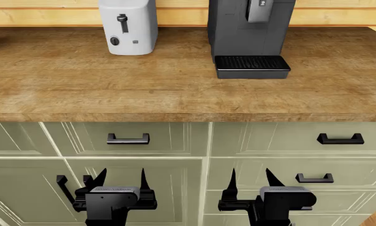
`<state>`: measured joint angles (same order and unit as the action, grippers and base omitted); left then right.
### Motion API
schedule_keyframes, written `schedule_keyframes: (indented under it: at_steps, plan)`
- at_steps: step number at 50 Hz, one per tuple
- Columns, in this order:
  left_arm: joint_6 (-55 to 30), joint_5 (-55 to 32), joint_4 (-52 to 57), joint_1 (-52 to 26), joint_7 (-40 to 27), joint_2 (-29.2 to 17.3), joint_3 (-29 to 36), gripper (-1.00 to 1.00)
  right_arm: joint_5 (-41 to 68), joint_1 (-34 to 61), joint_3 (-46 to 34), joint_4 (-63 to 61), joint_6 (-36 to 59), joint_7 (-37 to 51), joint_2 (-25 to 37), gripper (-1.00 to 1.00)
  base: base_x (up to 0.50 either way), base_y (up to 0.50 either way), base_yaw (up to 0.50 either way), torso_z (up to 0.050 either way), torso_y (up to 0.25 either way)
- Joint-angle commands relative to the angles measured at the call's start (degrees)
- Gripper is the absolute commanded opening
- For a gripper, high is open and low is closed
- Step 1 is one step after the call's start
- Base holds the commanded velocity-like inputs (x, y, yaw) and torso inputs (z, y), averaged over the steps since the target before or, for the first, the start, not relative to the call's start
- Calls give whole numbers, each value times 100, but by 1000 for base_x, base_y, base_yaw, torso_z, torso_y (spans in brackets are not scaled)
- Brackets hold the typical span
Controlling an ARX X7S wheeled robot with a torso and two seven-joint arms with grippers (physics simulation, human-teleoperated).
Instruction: Push down the lever of the toaster to turn it on.
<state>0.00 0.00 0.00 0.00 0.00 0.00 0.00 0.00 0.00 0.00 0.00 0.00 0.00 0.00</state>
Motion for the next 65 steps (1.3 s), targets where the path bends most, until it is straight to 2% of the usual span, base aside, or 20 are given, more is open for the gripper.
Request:
schedule_keyframes:
  at_steps: [1,9,15,23,26,35,46,55,65]
  plan:
    - [3,-90,11,8,-108,-91,104,100,88,8,-121,39,-14,122,83,100,0,0,0,0,0]
    - [-173,-399,116,83,-155,-243,224,100,240,56,-341,151,-48,312,215,100,0,0,0,0,0]
    - [-468,-501,548,66,-209,-365,275,100,268,181,-397,34,87,442,303,100,0,0,0,50,0]
    - [-1166,-750,1341,-32,-236,-548,248,100,312,439,-380,-284,513,644,397,100,0,0,0,50,0]
    - [-1678,-986,1882,-124,-185,-672,202,100,360,578,-375,-519,762,663,451,100,0,0,0,50,0]
    - [-3259,-1833,2961,-875,-108,-1054,-126,100,483,1200,-332,-1452,1985,690,713,100,0,0,0,50,0]
    - [-4615,-2380,3406,-2074,-258,-1440,-416,100,738,2173,-233,-1907,3044,622,912,100,0,0,0,50,0]
    - [-4928,-2564,3516,-2256,-351,-1488,-552,100,853,2426,-284,-2077,3232,557,970,100,0,0,0,49,0]
    - [-4932,-2758,3583,-2071,-382,-1423,-786,100,906,2291,-377,-2065,3113,520,977,100,0,421,0,0,0]
